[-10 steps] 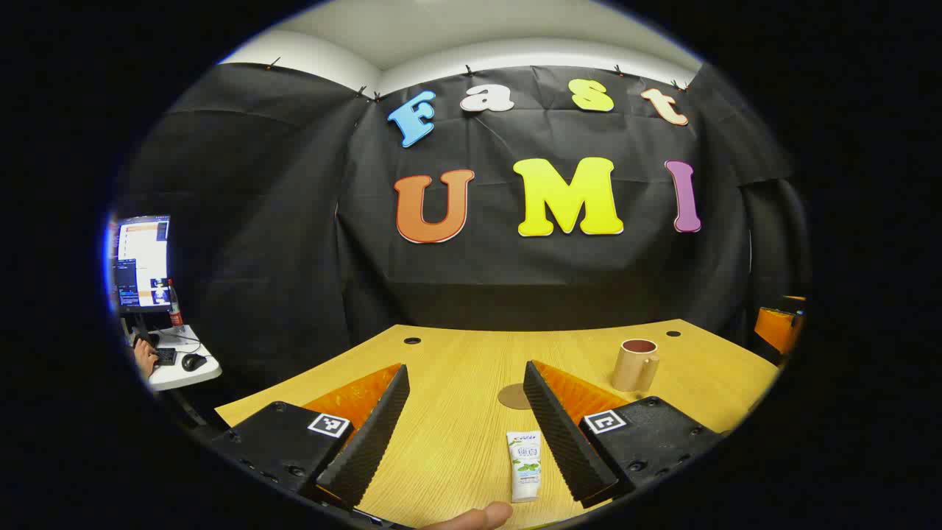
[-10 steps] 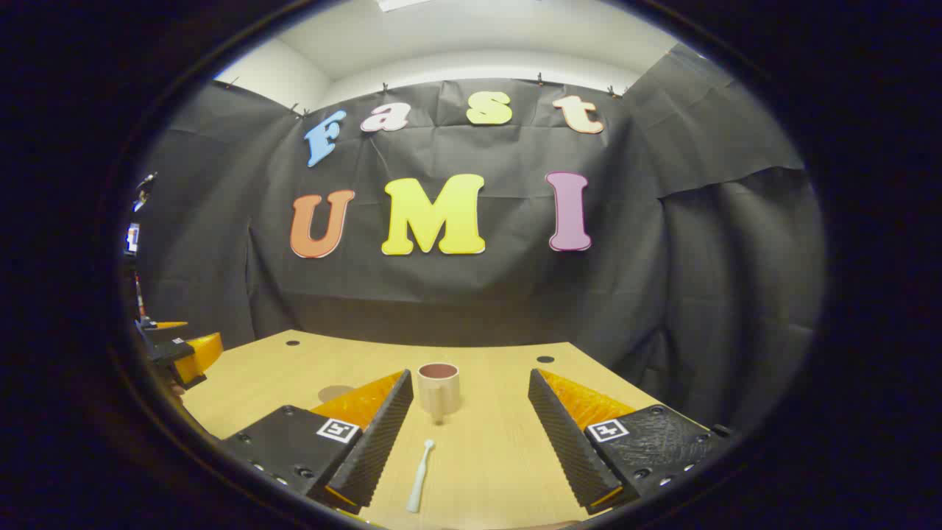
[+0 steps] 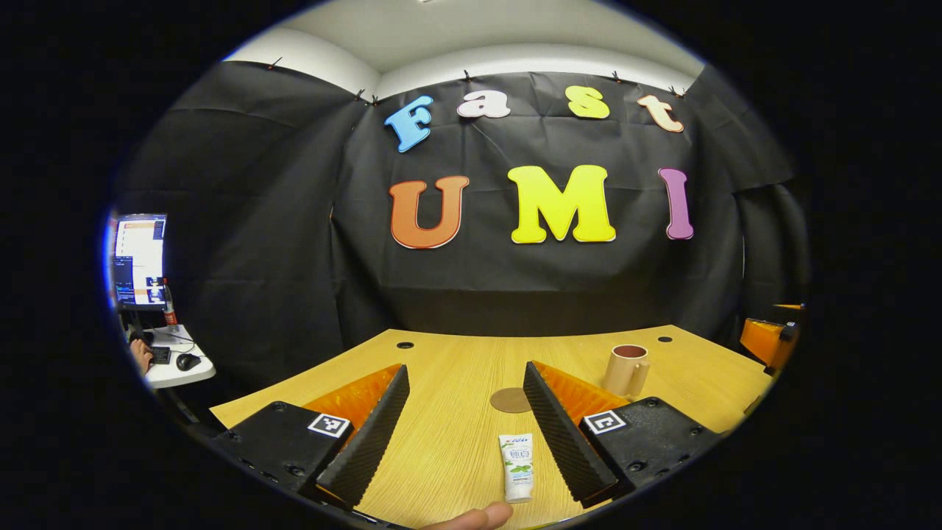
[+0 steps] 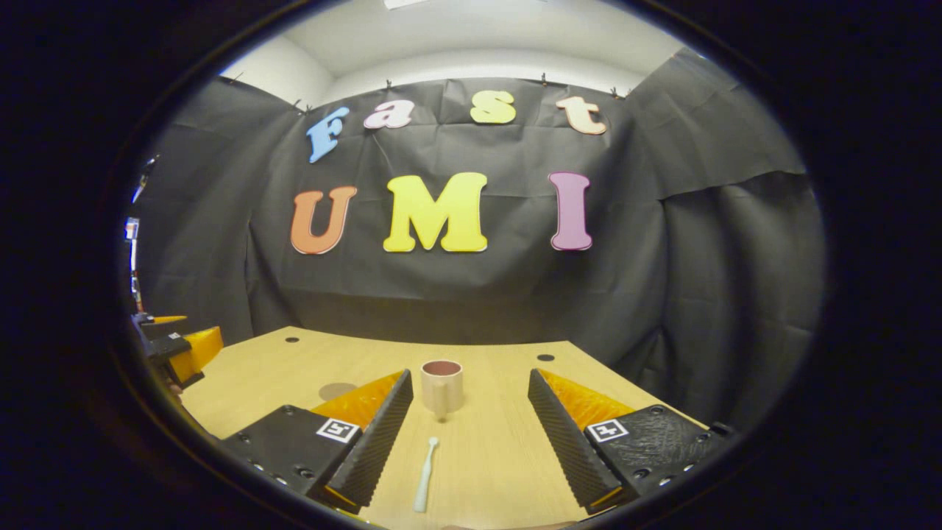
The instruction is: Put the toothbrush and toothpaste on the desktop into the cup, then pick up the cup and place it on the coaster on the desktop.
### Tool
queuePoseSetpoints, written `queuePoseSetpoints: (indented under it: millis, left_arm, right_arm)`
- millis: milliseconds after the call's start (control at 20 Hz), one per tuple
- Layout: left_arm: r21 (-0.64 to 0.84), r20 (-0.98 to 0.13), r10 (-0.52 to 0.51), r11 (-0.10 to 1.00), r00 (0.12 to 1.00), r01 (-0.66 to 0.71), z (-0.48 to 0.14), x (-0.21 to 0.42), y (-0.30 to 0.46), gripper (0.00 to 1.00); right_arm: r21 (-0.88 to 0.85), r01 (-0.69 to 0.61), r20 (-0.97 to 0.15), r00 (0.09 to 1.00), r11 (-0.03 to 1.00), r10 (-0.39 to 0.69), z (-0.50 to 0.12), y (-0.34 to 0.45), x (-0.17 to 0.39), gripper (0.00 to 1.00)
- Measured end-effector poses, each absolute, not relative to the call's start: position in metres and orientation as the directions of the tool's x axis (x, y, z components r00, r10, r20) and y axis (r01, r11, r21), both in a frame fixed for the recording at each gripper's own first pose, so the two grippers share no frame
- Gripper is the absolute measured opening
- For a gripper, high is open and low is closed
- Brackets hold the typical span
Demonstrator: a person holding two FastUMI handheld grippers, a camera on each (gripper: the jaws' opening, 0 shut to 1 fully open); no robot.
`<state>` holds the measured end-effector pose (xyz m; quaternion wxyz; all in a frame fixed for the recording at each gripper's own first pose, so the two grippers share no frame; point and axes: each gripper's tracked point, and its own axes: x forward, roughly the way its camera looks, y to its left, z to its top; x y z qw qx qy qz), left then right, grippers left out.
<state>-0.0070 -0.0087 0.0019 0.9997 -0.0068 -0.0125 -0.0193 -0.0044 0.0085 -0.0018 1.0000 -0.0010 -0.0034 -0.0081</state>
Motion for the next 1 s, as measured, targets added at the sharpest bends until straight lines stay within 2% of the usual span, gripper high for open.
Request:
queuePoseSetpoints:
  millis: [550,1000]
  left_arm:
    - [-0.004,0.020,-0.085,0.996,0.996,0.085,-0.006,-0.016,-0.029,0.99]
    - [0.001,-0.038,-0.118,0.993,0.992,0.118,-0.043,-0.003,-0.040,0.99]
  right_arm:
    - [0.000,-0.016,-0.056,0.998,1.000,0.016,-0.026,0.019,-0.001,0.96]
    - [-0.016,-0.071,-0.314,0.947,0.997,0.062,-0.131,0.047,0.049,0.96]
